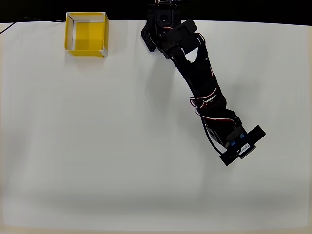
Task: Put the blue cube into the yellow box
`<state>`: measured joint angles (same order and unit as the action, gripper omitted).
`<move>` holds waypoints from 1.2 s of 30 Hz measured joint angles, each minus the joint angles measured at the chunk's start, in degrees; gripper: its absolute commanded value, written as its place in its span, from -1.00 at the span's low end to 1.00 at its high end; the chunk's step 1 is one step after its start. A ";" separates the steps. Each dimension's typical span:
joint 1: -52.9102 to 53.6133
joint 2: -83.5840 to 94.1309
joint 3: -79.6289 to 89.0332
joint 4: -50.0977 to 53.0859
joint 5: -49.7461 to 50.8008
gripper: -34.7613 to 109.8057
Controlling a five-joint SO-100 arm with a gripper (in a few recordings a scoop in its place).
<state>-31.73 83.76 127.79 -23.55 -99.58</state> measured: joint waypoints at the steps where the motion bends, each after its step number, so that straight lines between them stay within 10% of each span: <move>1: 2.02 0.79 -1.23 2.11 0.09 -0.38; 20: 42.10 10.72 -26.63 44.56 8.35 -0.38; 36: 81.83 15.56 -28.48 56.43 11.07 -0.37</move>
<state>50.10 99.32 99.32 32.87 -88.51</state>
